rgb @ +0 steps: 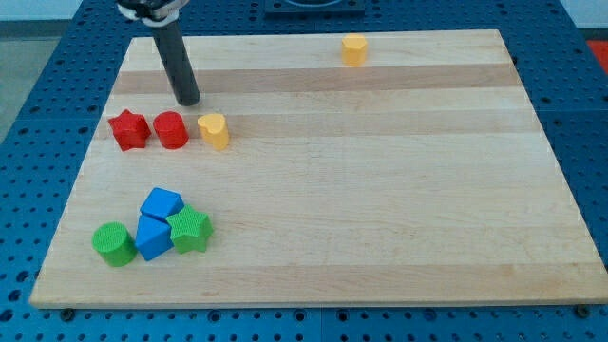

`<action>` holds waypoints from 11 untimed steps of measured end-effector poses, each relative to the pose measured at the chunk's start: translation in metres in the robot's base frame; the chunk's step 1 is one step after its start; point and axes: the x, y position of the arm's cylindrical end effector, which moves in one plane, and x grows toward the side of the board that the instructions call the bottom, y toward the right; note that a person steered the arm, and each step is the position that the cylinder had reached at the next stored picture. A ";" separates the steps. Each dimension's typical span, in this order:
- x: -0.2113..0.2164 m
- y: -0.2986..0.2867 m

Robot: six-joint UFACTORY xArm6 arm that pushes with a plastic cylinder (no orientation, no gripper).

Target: Move the yellow hexagon towards the bottom

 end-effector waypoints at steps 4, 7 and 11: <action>-0.121 0.144; -0.118 0.250; -0.049 0.245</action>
